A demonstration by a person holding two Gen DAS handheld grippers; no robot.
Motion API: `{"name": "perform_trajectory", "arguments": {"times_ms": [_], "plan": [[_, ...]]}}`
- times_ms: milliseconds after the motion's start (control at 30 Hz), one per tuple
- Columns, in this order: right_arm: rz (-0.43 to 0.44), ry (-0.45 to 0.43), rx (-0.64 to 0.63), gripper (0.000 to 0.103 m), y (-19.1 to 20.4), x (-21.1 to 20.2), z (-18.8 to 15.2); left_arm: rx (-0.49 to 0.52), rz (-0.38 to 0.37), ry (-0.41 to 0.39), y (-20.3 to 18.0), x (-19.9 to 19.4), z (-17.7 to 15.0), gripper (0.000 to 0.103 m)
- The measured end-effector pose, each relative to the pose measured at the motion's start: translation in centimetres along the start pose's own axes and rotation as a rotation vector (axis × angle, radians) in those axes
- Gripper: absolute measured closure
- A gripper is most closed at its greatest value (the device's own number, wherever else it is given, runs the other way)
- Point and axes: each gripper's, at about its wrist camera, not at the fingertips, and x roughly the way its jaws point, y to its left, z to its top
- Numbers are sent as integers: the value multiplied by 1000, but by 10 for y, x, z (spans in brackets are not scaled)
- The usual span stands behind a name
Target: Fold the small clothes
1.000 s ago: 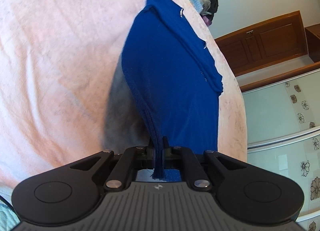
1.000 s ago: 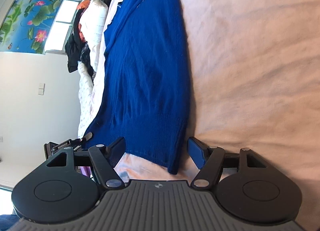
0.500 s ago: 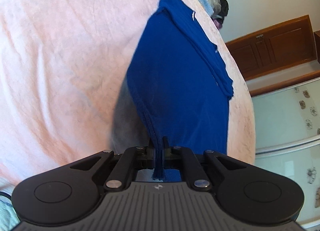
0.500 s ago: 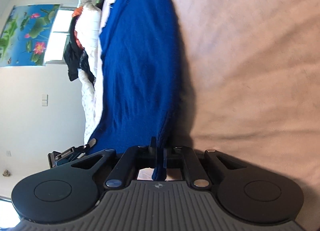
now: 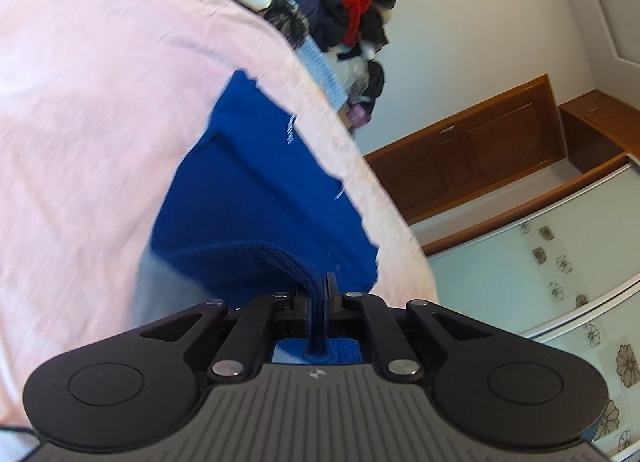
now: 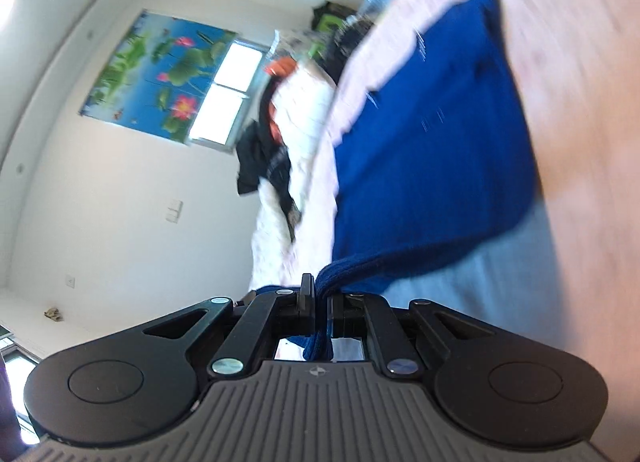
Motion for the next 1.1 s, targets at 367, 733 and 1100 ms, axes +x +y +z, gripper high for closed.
{"name": "perform_trajectory", "arguments": {"times_ms": [367, 733, 1100], "plan": [[32, -137, 14, 93, -20, 64, 160, 39, -9, -50, -38, 122, 120, 98], [-152, -235, 349, 80, -157, 159, 259, -42, 210, 9, 24, 279, 189, 98], [-179, -236, 152, 41, -138, 149, 276, 106, 164, -114, 11, 252, 221, 34]]}}
